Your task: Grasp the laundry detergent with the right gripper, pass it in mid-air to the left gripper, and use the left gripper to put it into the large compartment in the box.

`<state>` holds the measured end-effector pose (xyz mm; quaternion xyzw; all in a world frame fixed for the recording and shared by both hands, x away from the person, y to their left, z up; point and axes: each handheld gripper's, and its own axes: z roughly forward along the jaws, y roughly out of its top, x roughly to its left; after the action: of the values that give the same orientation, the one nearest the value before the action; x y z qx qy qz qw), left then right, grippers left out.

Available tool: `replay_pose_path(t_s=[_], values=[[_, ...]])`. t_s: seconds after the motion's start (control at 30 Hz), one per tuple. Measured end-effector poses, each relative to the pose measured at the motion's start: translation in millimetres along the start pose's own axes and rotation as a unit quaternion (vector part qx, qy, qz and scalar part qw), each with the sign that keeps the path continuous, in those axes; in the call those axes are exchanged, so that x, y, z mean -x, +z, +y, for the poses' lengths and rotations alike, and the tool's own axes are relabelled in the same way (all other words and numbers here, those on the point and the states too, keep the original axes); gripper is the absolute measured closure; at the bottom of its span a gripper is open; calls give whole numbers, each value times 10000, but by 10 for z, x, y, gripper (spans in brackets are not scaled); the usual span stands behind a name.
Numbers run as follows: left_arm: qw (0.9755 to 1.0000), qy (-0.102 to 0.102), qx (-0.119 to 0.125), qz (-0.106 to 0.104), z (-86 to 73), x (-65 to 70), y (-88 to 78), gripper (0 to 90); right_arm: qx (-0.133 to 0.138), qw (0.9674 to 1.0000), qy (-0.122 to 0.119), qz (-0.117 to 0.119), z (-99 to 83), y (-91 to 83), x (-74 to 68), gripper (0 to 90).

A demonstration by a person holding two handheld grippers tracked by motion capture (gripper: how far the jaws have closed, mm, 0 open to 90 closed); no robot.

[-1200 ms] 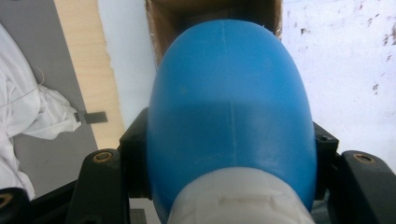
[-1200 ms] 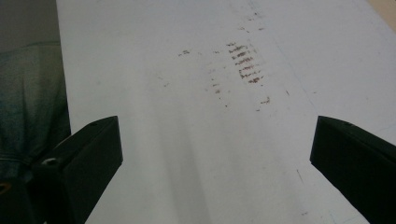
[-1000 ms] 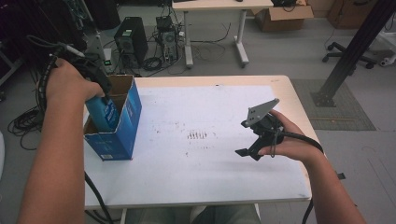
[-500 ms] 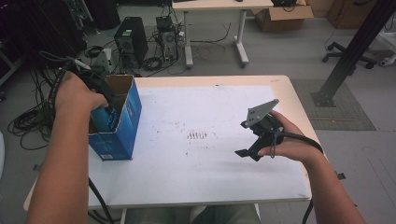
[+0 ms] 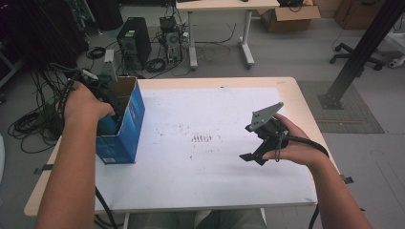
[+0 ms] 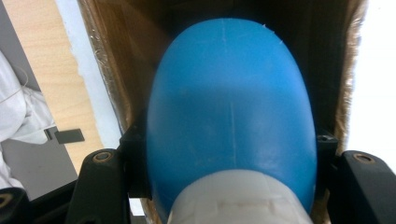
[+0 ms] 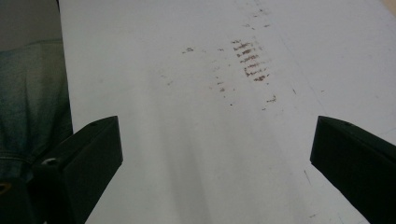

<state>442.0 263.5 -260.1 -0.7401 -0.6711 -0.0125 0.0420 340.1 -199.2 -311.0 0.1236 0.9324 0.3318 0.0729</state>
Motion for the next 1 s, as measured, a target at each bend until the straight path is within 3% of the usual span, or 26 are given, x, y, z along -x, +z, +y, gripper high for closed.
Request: replay_pose_path(t_s=[0.63, 1.0], values=[[9999, 25, -98, -80, 36, -23, 258, 382, 9, 10000, 29, 22, -20, 29, -1, 23], [9999, 25, -55, -139, 31, -48, 271, 382, -10, 10000, 35, 36, -32, 38, -1, 23]])
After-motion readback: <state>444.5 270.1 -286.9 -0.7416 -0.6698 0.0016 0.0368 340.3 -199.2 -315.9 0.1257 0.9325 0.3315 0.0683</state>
